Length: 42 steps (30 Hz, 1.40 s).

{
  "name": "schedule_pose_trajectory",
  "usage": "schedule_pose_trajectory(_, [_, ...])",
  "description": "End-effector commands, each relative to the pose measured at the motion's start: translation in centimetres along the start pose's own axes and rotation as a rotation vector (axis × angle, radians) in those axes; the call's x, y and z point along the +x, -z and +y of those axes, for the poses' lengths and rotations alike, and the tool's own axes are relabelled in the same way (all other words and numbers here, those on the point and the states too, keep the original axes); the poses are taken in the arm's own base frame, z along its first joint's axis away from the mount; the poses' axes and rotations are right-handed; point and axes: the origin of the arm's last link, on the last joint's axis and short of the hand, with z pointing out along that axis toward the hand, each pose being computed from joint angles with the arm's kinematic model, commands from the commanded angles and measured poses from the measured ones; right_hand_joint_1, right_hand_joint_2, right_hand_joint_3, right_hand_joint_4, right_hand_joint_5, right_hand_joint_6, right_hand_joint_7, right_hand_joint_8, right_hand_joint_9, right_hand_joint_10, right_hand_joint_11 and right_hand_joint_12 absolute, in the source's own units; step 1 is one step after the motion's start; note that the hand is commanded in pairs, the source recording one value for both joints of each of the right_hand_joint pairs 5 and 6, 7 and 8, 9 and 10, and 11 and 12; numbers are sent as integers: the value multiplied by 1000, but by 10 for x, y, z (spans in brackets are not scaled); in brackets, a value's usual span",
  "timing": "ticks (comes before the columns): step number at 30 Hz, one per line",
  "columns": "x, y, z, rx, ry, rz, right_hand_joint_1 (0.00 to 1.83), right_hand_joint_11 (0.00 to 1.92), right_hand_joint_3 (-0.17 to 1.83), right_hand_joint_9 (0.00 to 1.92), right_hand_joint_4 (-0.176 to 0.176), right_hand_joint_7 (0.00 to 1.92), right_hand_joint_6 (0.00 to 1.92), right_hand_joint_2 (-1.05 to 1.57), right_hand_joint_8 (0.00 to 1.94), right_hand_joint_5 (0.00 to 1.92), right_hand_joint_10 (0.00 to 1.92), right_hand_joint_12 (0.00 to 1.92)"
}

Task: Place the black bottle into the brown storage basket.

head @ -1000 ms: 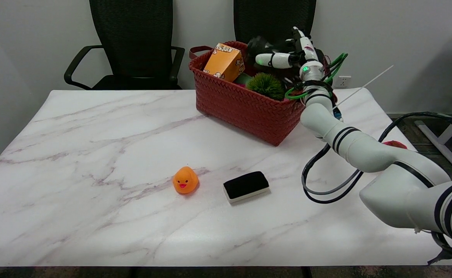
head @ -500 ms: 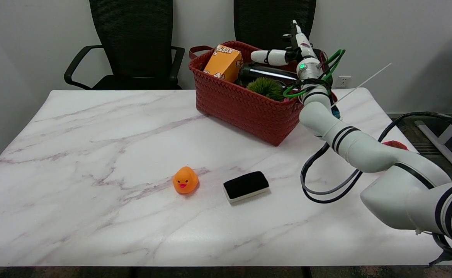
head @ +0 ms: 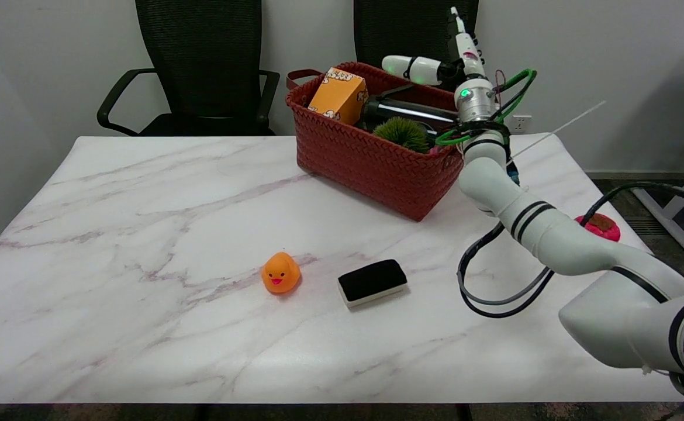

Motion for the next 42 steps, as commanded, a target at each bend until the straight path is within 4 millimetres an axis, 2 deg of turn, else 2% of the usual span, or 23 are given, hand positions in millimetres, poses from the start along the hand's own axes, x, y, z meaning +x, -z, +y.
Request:
schedule_pose_trajectory(1, [87, 64, -15, 144, -168, 298, 910, 152, -175, 0, 0, 0, 0, 536, 0, 0, 0, 152])
schedule_pose_trajectory(8, [109, 96, -16, 175, -176, 340, 874, 119, -175, 0, 0, 0, 0, 581, 0, 0, 0, 119])
schedule_pose_trajectory(16, [124, 145, -14, 218, -132, 486, 829, 127, -175, 0, 0, 0, 0, 624, 0, 0, 0, 127])
schedule_pose_trajectory(25, [123, 194, -10, 231, -111, 517, 770, 157, -175, 0, 0, 0, 0, 693, 0, 0, 0, 157])
schedule_pose_trajectory(27, [121, 204, -10, 237, -110, 537, 770, 211, -175, 80, 0, 0, 0, 697, 0, 0, 80, 211])
schedule_pose_trajectory(33, [110, 234, -13, 273, -130, 599, 782, 251, -175, 115, 0, 34, 0, 702, 34, 0, 115, 251])
schedule_pose_trajectory(39, [104, 260, -15, 302, -138, 654, 801, 267, -175, 129, 0, 57, 0, 699, 57, 0, 129, 267])
schedule_pose_trajectory(42, [101, 270, -10, 287, -121, 662, 813, 271, -175, 132, 0, 65, 0, 691, 65, 0, 132, 271])
